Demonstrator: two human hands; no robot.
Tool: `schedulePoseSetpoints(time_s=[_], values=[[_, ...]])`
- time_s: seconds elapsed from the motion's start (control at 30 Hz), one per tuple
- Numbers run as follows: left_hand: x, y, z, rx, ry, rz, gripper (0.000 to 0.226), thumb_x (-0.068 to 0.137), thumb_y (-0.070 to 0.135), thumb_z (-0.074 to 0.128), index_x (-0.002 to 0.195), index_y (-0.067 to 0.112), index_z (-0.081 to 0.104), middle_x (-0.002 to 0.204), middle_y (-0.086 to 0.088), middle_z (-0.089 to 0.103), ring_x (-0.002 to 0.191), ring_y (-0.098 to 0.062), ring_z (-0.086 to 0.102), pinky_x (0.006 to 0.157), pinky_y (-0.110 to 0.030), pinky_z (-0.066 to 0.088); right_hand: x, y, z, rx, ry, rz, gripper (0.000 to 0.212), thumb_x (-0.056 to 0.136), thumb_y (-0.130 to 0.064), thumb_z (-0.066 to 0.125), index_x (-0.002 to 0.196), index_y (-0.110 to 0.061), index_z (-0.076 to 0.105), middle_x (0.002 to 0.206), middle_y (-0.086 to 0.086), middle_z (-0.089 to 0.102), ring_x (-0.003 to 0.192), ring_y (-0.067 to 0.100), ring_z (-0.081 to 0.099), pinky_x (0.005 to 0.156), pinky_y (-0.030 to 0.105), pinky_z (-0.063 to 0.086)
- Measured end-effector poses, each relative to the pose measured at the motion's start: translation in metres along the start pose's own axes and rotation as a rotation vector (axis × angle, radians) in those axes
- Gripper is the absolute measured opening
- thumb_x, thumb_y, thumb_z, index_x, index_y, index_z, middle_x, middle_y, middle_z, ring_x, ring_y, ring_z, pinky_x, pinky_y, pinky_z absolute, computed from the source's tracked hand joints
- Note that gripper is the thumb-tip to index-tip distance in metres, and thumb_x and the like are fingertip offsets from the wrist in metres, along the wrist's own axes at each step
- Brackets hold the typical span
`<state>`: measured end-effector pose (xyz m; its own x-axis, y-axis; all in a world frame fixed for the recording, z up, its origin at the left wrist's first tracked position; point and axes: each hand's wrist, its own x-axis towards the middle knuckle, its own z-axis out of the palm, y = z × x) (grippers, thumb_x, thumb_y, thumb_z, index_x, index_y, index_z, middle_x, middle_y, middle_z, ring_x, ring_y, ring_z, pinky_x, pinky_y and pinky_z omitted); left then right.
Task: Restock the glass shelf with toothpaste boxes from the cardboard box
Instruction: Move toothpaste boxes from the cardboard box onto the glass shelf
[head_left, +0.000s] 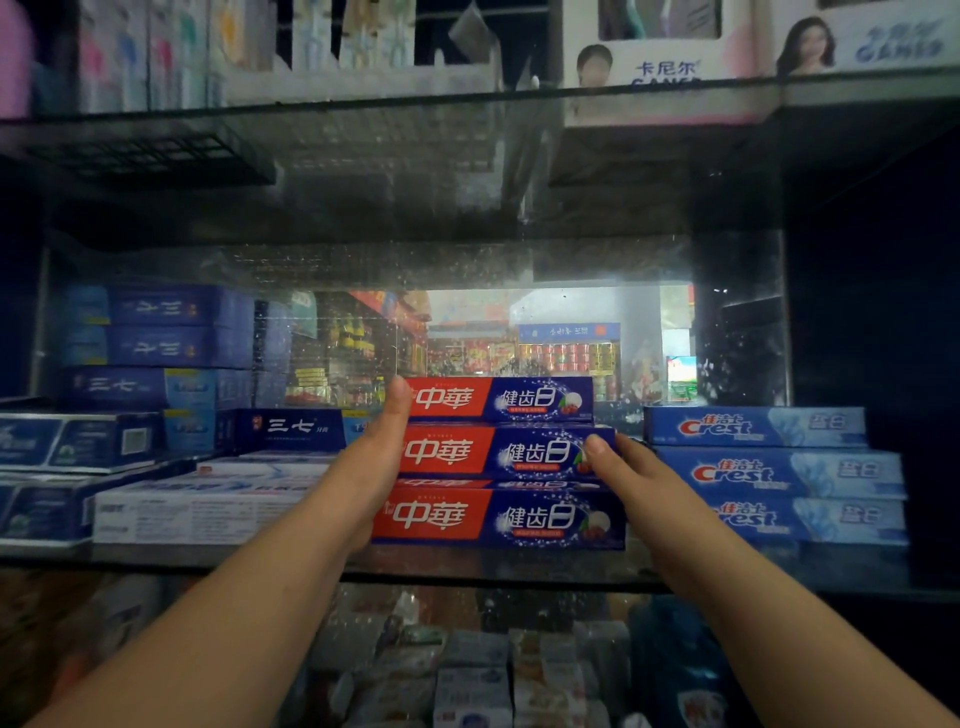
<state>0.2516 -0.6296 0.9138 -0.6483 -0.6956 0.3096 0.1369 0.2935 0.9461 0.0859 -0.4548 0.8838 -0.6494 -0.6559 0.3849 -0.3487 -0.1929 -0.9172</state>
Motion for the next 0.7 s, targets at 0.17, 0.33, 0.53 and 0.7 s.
schedulePoseSetpoints(time_s=[0.17,0.33,0.53,0.7], values=[[-0.004,-0.002,0.000,-0.076,0.017,-0.013,0.082,0.073,0.082,0.026,0.114,0.020,0.063,0.087,-0.009,0.076,0.077,-0.026,0.075,0.068,-0.041,0.059,0.004,0.000,-0.001,0.048,-0.009,0.045,0.056,0.089,-0.057,0.051,0.140,-0.040,0.035,0.111,-0.013,0.060,0.107,0.018,0.060,0.106,0.048,0.040],[-0.008,-0.011,0.001,-0.025,0.125,0.101,0.095,0.066,0.092,0.020,0.124,0.028,0.058,0.097,-0.005,0.075,0.082,-0.024,0.074,0.069,-0.040,0.061,0.011,0.006,-0.004,0.068,-0.019,0.023,0.051,0.090,-0.059,0.047,0.132,-0.030,0.047,0.122,-0.004,0.065,0.106,0.021,0.066,0.096,0.047,0.050],[-0.006,-0.018,0.002,0.145,0.149,0.181,0.109,0.054,0.100,0.018,0.140,0.037,0.038,0.119,0.000,0.066,0.098,-0.019,0.069,0.086,-0.047,0.056,0.015,0.009,-0.006,0.070,-0.074,0.032,0.072,0.074,-0.080,0.048,0.131,-0.036,0.050,0.126,-0.003,0.064,0.113,0.022,0.063,0.102,0.048,0.046],[0.000,-0.021,0.005,0.185,0.200,0.199,0.106,0.055,0.101,0.019,0.143,0.042,0.029,0.134,-0.002,0.057,0.112,-0.026,0.061,0.093,-0.052,0.050,0.014,0.006,-0.006,0.096,-0.093,0.091,0.053,0.087,-0.069,0.043,0.116,-0.030,0.063,0.113,0.000,0.071,0.109,0.024,0.065,0.106,0.049,0.042]])
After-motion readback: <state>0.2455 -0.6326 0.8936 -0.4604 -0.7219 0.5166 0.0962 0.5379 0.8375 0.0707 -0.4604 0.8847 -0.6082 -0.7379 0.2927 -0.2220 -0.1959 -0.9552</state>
